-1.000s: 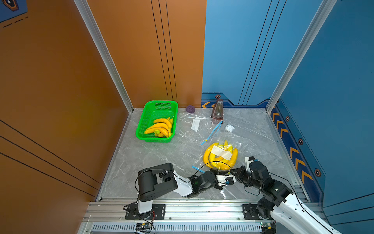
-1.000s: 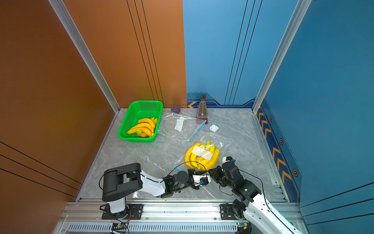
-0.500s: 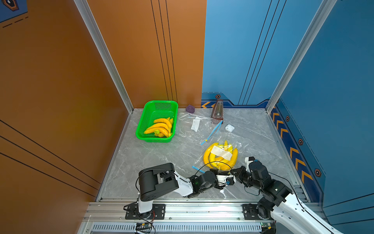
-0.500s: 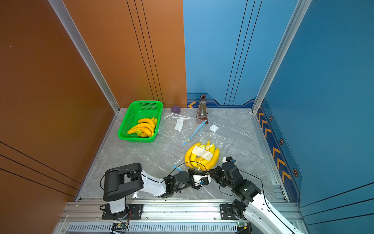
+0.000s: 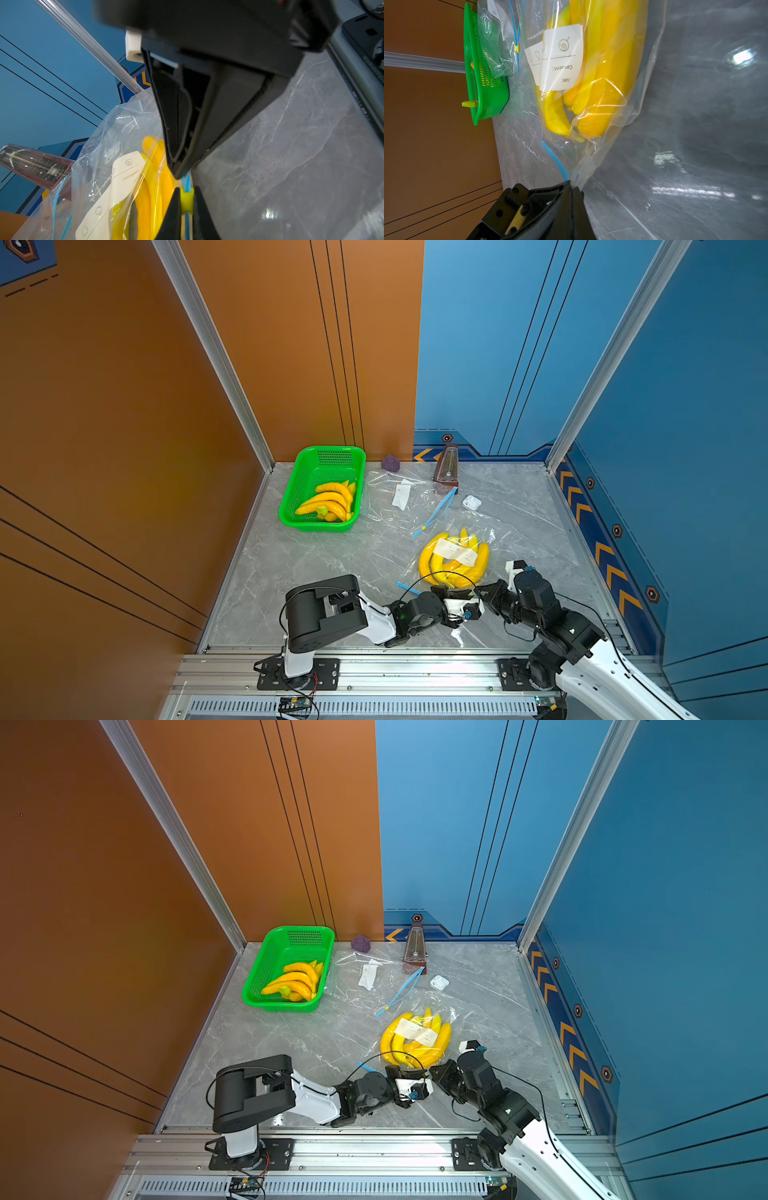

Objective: Open the zip-top bag and take out the banana
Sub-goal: Unzip the zipper on the zipper food storage bag.

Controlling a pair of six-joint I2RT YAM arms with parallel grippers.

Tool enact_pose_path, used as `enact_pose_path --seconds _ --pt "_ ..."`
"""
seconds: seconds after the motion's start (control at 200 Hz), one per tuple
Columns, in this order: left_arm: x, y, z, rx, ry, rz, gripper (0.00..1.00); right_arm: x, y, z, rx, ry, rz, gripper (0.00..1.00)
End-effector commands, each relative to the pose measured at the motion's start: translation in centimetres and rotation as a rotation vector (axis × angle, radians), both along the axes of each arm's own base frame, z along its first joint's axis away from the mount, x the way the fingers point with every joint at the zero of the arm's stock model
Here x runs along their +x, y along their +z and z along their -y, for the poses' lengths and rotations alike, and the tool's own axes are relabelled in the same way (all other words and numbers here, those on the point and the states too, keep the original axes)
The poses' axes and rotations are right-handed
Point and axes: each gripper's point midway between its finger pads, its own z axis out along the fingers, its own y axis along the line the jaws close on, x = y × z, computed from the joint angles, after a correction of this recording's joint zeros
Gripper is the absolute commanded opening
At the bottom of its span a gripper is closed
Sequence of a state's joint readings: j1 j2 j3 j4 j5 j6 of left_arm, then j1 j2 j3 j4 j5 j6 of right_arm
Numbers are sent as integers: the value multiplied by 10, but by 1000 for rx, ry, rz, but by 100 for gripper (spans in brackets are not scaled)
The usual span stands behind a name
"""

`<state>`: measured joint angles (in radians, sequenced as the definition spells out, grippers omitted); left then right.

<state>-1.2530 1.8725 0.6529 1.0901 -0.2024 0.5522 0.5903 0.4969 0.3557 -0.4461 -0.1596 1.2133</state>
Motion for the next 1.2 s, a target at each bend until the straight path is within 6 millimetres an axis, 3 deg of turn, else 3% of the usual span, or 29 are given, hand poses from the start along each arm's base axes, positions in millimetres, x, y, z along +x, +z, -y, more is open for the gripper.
enact_pose_path --seconds 0.0,0.801,1.196 --pt "9 -36 -22 109 78 -25 4 4 19 3 3 -19 41 0" --pt "17 -68 -81 176 249 -91 5 10 32 25 -50 -68 78 0" --pt "25 -72 -109 186 340 -99 5 9 30 40 -55 -107 61 0"
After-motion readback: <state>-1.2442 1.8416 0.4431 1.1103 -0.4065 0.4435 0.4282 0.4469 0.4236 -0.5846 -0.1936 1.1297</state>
